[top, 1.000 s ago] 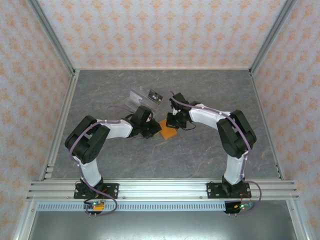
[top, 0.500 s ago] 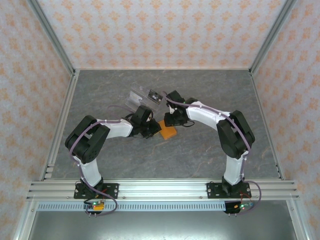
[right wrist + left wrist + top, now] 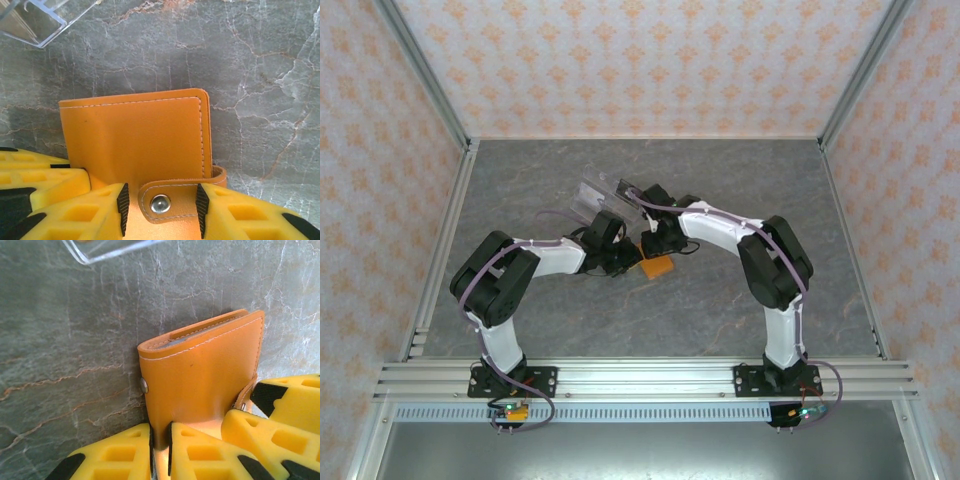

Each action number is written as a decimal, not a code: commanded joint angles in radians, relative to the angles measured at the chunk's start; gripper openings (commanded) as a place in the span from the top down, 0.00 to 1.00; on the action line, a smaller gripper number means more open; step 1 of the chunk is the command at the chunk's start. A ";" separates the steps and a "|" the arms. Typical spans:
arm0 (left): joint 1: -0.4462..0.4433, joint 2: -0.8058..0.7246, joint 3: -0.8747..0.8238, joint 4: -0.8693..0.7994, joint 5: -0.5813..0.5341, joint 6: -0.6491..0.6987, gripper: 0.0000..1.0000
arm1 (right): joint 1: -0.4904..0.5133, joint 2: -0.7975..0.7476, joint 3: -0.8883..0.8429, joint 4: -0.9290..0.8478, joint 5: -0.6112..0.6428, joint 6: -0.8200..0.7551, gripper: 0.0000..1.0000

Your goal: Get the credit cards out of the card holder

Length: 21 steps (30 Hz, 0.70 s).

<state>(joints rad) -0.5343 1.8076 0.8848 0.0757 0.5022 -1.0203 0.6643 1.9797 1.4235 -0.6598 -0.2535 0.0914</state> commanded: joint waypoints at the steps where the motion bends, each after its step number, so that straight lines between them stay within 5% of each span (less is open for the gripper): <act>1: 0.003 0.054 -0.020 -0.129 -0.019 0.018 0.85 | 0.001 0.045 0.016 -0.057 0.039 -0.010 0.62; 8: 0.008 0.058 -0.036 -0.151 -0.033 0.003 0.86 | -0.005 0.051 0.000 -0.064 0.082 -0.001 0.86; 16: 0.014 0.059 -0.061 -0.158 -0.039 -0.009 0.87 | -0.049 -0.010 -0.056 0.011 0.052 0.072 1.00; 21: 0.016 0.061 -0.066 -0.157 -0.037 -0.011 0.87 | -0.064 -0.054 -0.085 0.045 0.081 0.111 1.00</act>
<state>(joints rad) -0.5274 1.8076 0.8749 0.0841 0.5110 -1.0245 0.6403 1.9533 1.3804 -0.5892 -0.2825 0.1654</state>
